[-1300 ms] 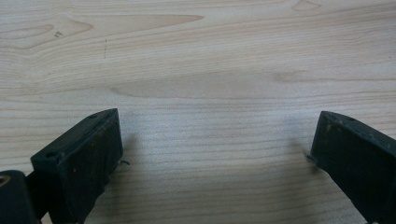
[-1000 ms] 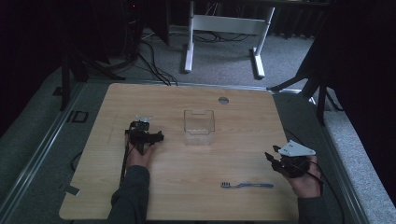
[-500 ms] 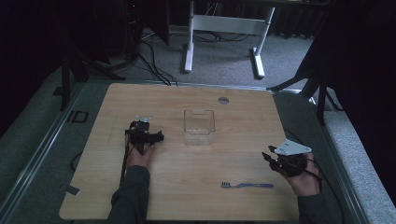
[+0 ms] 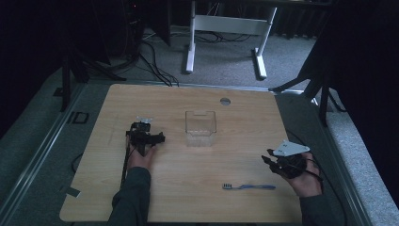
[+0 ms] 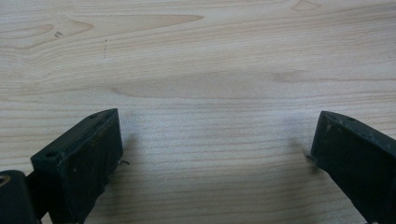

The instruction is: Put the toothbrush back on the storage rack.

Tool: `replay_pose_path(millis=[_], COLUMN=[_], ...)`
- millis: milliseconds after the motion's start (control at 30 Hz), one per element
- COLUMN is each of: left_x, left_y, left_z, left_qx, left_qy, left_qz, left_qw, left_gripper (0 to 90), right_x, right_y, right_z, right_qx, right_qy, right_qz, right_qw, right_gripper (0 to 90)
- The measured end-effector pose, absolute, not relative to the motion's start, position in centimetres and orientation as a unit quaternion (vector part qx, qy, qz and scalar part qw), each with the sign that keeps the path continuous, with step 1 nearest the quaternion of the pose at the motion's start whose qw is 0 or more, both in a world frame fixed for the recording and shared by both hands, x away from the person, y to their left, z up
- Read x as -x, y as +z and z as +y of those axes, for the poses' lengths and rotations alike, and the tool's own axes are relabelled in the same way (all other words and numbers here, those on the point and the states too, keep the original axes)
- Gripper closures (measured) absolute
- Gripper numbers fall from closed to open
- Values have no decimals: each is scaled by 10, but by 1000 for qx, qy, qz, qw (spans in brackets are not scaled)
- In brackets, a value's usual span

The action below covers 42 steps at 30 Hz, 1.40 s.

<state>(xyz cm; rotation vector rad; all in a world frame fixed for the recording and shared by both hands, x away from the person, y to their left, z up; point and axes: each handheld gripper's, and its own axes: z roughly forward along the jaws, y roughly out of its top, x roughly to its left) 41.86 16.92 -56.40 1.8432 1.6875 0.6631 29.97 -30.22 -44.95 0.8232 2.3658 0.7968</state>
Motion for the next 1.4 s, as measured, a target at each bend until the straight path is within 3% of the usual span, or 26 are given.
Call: replay_pose_path(millis=[1400], left_x=[-419], left_y=[-564], left_z=[169], left_qx=[-685], left_qy=[247], left_qz=[629], left_qw=[275], left_gripper=[24], right_x=[-305], right_y=[-454], right_z=[-281], right_qx=[-254], right_qy=[259], right_qz=[909], right_qw=[206], right_gripper=[666])
